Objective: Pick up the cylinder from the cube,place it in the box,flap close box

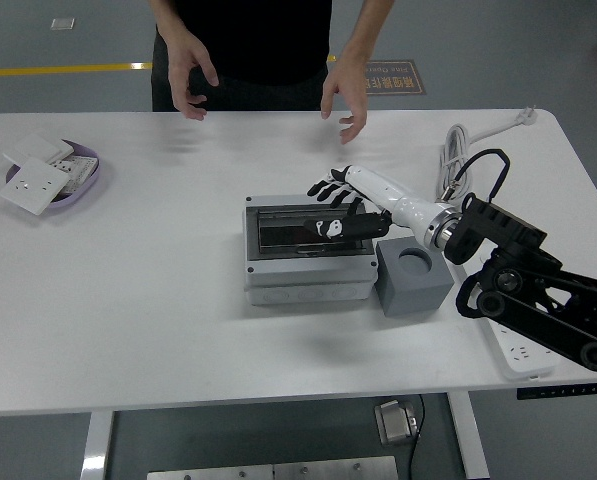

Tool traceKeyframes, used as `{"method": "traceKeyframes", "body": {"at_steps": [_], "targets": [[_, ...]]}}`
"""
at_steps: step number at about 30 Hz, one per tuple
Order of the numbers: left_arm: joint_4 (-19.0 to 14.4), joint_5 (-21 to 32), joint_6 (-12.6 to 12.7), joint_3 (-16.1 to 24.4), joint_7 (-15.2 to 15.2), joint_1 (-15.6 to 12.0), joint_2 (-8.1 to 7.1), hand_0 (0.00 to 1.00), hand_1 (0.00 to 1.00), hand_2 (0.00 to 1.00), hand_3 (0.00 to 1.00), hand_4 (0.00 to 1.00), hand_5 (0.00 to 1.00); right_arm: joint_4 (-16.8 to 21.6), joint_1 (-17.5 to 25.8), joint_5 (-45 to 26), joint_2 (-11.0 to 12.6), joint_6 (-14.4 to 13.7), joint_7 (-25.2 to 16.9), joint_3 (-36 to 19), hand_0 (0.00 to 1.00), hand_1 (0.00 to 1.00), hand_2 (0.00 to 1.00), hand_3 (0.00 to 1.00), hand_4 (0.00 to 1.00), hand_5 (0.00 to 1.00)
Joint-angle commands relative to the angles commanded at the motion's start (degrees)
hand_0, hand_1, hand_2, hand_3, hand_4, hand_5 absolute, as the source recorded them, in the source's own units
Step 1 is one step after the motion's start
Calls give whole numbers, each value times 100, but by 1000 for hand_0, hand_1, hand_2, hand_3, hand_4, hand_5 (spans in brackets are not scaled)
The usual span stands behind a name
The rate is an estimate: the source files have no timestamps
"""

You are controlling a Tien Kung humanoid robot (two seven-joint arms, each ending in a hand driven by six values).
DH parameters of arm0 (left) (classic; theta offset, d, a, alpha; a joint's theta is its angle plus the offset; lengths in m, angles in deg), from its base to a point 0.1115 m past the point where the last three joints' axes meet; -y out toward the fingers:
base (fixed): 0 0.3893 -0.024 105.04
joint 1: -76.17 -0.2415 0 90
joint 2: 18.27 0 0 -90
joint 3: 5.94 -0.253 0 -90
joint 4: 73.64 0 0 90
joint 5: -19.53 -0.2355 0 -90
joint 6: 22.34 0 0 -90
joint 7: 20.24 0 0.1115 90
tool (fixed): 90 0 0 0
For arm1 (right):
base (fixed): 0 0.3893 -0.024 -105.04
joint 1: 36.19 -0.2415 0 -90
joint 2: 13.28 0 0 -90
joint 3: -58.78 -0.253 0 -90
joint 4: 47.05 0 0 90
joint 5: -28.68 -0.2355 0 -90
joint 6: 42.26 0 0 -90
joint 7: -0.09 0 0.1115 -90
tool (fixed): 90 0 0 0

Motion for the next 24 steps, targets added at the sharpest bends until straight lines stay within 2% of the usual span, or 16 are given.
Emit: {"method": "traceKeyframes", "body": {"at_steps": [3,7,8,11,15,19,20,24], "targets": [[5,-14,4,26,6,-26,16,582,626,583,608,742,161,3,397,-322,-12,-227,-252,-632,477,619,679,731,768,463],[12,-59,8,86,13,-64,44,582,626,583,608,742,161,-334,949,-835,-213,-492,-658,-1509,477,619,679,731,768,463],[12,-76,9,108,14,-70,50,582,626,583,608,742,161,-428,1071,-943,-259,-523,-724,-1712,481,602,650,688,769,462],[15,-122,17,173,20,-94,70,582,626,583,608,742,161,-727,1466,-1283,-407,-537,-963,-2301,481,602,650,688,769,462],[23,-154,39,212,48,-136,107,582,625,583,608,742,161,-1093,1937,-1803,-590,-383,-1397,-2909,515,604,630,667,763,465],[32,-170,50,248,67,-178,138,582,625,583,608,742,161,-1201,2166,-2264,-722,-291,-1619,-3391,515,604,630,667,763,465],[33,-173,51,251,70,-180,141,582,625,583,608,742,162,-1198,2172,-2292,-735,-309,-1607,-3457,618,633,646,666,765,457],[36,-186,51,248,76,-163,122,582,625,583,608,742,162,-1135,2129,-2215,-724,-419,-1508,-3556,618,633,646,666,765,457]]}}
